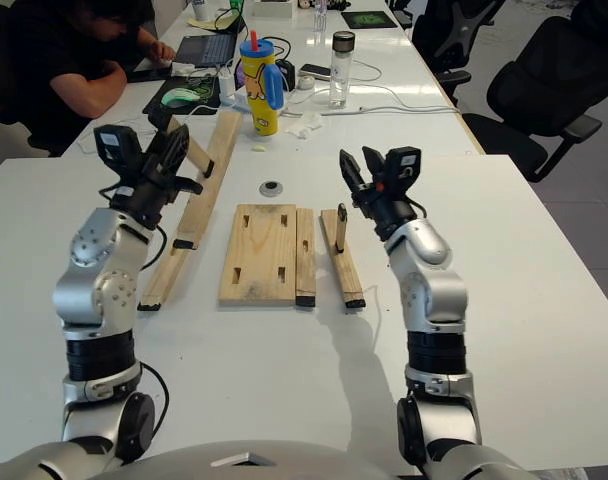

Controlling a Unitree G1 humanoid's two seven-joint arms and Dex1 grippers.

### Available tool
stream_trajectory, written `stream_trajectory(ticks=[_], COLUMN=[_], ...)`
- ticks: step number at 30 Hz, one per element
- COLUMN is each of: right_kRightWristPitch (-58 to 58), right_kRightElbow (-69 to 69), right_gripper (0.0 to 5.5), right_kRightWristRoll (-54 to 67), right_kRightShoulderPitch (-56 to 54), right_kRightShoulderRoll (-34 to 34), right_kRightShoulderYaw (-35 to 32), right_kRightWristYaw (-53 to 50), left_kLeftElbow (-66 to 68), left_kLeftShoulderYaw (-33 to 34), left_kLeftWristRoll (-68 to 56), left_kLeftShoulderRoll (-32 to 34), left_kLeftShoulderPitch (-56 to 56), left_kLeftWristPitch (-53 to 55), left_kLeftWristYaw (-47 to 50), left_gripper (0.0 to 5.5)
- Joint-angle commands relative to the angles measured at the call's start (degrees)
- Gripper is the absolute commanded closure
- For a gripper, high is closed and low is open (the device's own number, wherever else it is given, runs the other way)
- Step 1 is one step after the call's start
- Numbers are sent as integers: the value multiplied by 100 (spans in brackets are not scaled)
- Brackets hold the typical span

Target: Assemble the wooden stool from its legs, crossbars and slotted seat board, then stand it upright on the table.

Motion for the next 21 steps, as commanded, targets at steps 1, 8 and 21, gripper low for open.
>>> stream_trajectory(ticks=[1,8,21], right_kRightWristPitch=[1388,2979,3700], right_kRightElbow=[55,164,-500], right_gripper=[251,147,62], right_kRightWristRoll=[1933,3741,6153], right_kRightShoulderPitch=[-162,158,492], right_kRightShoulderRoll=[-547,-1255,-1229], right_kRightShoulderYaw=[-703,-1123,-1162], right_kRightWristYaw=[1099,1895,1534], left_kLeftElbow=[-261,-162,201], left_kLeftShoulderYaw=[446,1202,711], left_kLeftWristRoll=[-1660,-4776,-7314], left_kLeftShoulderRoll=[282,434,956], left_kLeftShoulderPitch=[-147,-389,-323], left_kLeftWristPitch=[963,2413,2899], left_kLeftWristYaw=[-718,-380,376], left_gripper=[509,509,509])
